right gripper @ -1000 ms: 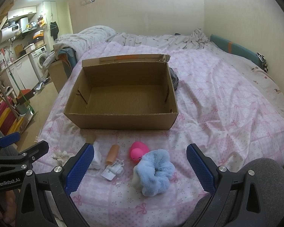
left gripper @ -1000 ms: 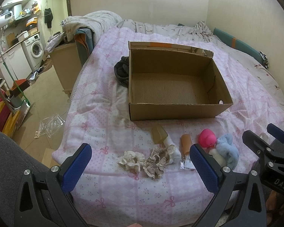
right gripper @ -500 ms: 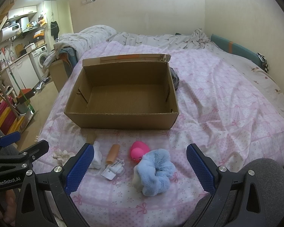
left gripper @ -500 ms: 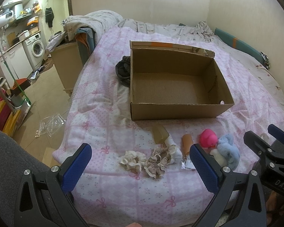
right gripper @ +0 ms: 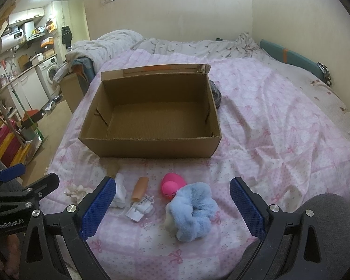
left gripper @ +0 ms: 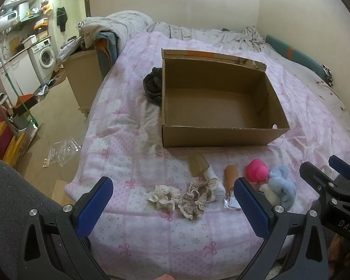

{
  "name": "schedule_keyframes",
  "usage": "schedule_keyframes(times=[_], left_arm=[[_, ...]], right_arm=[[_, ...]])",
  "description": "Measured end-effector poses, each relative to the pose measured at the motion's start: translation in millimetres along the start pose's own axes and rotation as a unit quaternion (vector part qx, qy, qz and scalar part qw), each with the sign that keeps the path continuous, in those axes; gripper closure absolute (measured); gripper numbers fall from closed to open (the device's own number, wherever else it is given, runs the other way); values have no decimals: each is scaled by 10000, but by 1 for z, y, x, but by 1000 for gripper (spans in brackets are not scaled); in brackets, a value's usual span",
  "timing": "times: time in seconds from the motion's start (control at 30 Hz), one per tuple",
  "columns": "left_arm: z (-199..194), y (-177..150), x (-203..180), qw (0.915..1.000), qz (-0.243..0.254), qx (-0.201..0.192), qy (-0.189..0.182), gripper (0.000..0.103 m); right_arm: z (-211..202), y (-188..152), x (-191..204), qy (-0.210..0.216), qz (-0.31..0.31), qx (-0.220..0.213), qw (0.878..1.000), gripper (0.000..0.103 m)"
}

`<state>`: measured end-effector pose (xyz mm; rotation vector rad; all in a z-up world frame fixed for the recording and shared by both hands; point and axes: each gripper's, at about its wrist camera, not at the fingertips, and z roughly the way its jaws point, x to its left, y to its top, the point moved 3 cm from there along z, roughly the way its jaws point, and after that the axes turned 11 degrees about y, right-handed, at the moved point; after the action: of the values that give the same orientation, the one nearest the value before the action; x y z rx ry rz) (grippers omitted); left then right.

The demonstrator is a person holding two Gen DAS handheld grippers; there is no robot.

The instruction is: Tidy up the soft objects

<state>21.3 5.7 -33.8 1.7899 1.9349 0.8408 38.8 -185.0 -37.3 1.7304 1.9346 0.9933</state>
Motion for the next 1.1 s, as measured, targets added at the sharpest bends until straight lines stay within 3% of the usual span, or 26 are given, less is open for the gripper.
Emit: schedule_keyframes(times=[0.33, 0.47, 0.6, 0.73, 0.8, 0.93, 1.0, 1.03, 1.07, 1.1], left_arm=[[2, 11, -7, 9989, 205, 338, -232, 0], [6, 23, -6, 9973, 274, 645, -234, 0], [22, 46, 8, 9936, 61, 1108, -233, 0], [55, 54, 26, 9827, -377, 1804, -168, 1], [77, 47, 28, 9723, -527, 2259, -287, 12], [112, 24, 25, 9560, -580, 2860, -310, 21], [123, 14, 23, 9531, -523, 2967, -273, 34], [127, 11, 22, 9517, -486, 3022, -256, 35], [134, 6, 20, 9501, -468, 3074, -251, 42], [139, 2, 20, 9485, -501, 3118, -240, 57]], right_arm=[[-12, 1, -12, 116, 284, -8, 9995, 0], [-15, 14, -15, 389, 333, 222, 9984, 0], [-10, 32, -21, 636, 372, 562, 9957, 0], [8, 42, -35, 907, 574, 883, 9903, 0], [20, 45, -43, 877, 649, 1013, 9889, 0], [41, 41, -58, 813, 882, 1197, 9855, 0], [48, 36, -63, 775, 952, 1275, 9842, 0], [51, 32, -65, 763, 983, 1314, 9835, 0], [53, 29, -66, 756, 1023, 1345, 9827, 0], [54, 26, -67, 754, 1075, 1368, 9818, 0]])
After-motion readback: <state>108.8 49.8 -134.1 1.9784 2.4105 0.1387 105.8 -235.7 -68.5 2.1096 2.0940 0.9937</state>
